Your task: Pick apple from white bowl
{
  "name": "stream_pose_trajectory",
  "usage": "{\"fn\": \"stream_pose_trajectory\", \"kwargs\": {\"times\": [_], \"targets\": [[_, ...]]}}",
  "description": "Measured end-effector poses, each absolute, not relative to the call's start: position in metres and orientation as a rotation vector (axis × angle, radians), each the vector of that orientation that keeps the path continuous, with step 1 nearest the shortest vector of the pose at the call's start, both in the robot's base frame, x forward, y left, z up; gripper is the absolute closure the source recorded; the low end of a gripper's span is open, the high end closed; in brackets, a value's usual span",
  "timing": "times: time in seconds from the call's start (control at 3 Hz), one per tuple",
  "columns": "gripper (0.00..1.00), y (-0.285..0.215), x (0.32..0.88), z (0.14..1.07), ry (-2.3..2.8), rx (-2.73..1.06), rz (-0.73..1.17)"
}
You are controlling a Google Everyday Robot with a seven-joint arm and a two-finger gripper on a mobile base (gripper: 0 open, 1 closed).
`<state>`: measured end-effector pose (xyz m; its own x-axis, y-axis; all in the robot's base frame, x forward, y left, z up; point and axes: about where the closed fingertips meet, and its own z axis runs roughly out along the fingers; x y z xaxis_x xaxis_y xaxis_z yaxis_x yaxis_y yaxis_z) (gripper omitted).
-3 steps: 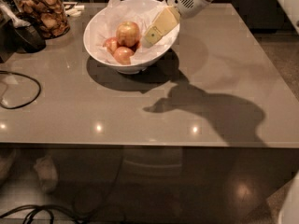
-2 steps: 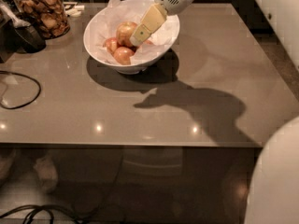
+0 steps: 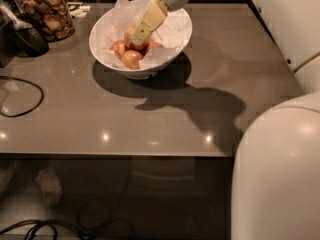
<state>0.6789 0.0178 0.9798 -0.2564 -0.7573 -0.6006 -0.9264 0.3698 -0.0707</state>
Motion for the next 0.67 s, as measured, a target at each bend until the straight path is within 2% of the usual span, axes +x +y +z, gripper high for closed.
{"fn": "stream_pose_trajectory", "kwargs": {"times": [0.33, 0.67], "targets": [[0.09, 0.024, 0.688, 0.979, 2.091, -1.459, 0.398], [0.05, 0.022, 0.699, 0.979, 2.101, -1.444, 0.39]]}}
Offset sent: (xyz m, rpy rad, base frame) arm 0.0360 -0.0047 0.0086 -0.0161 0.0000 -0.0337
